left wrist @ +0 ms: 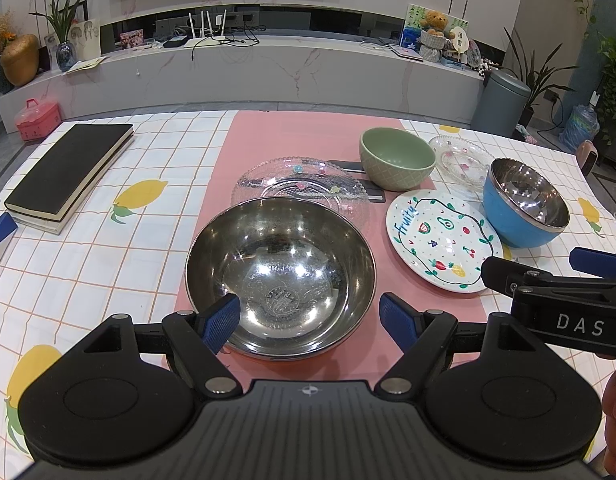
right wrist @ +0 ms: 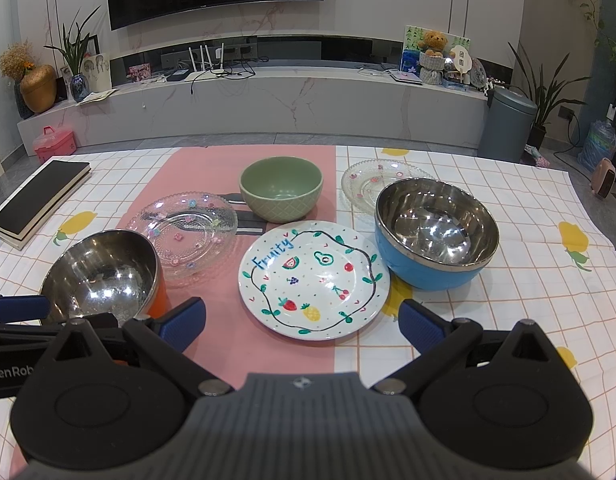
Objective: Organize plates and bowls
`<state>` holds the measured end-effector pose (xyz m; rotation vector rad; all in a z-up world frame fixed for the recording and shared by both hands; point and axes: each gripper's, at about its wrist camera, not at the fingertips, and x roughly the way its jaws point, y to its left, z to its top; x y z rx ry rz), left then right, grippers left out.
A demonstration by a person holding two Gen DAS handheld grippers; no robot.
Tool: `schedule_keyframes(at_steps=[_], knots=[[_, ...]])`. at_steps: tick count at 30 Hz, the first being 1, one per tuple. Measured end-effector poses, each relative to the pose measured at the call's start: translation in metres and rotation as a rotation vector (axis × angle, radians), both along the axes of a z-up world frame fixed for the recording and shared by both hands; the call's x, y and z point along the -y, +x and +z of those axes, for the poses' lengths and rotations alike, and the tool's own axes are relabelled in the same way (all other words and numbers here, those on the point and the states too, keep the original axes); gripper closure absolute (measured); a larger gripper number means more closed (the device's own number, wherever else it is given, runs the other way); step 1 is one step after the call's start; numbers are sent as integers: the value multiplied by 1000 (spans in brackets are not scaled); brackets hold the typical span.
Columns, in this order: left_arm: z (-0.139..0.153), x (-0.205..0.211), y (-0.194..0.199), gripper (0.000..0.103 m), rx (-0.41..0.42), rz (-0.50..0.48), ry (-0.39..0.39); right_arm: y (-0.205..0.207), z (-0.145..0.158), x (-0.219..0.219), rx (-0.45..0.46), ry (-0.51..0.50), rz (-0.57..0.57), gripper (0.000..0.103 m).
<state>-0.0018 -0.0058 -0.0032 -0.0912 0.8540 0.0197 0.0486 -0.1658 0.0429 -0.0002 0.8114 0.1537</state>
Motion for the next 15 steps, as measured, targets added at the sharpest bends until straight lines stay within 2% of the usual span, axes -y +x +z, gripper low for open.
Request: schedule_keyframes(at_steps=[9, 12, 15], knots=[[1, -1, 0, 10, 10, 3, 3, 0, -2, -1, -7, -3, 6, 3], [6, -9, -1, 10, 37, 36, 24, 3, -1, 1, -8, 14, -15, 3], [9, -23, -1, 11, 48, 79, 13, 6, 0, 0, -16, 25, -14, 3]])
